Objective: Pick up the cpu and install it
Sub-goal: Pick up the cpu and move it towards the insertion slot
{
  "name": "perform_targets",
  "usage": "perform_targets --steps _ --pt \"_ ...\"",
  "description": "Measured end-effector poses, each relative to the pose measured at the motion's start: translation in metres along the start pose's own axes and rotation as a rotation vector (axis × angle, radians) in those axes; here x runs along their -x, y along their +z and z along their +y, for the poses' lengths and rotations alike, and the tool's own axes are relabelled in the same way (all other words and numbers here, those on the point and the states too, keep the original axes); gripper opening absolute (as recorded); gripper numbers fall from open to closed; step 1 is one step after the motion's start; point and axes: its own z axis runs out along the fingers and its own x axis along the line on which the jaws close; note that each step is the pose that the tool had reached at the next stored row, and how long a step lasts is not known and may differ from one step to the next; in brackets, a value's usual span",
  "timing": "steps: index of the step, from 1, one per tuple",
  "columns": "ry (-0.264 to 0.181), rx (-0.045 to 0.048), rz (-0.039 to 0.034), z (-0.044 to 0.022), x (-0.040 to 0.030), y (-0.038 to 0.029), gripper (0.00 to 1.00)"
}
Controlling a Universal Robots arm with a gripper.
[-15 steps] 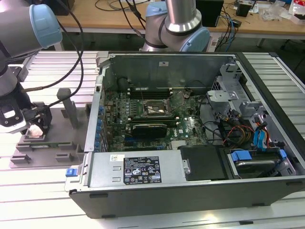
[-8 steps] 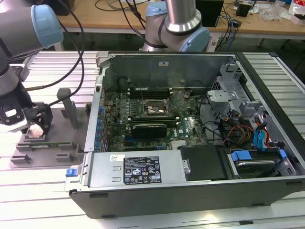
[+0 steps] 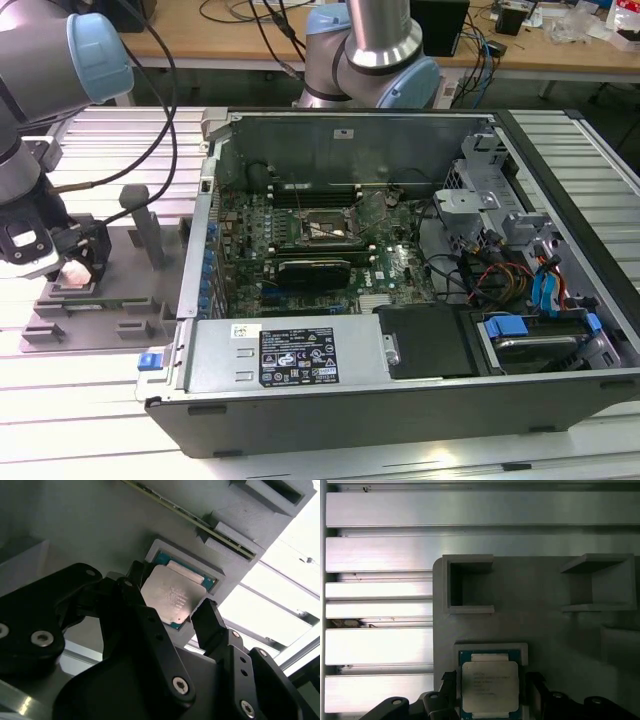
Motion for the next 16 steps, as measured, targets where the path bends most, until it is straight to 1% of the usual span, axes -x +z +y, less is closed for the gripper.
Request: perform_targets --steps 13,14,15,16 --pt "0.000 -0.0001 0.0000 0.0002 0.0000 0.0003 0.66" --pt "0.000 -0.0001 -0.0001 0.0003 0.0000 0.0003 0.65" --pt "0.000 -0.0002 0.0001 0.0003 0.0000 0.0002 0.58" --pt "0.000 -0.0002 0.0001 0.0003 0.0000 0.0002 0.55"
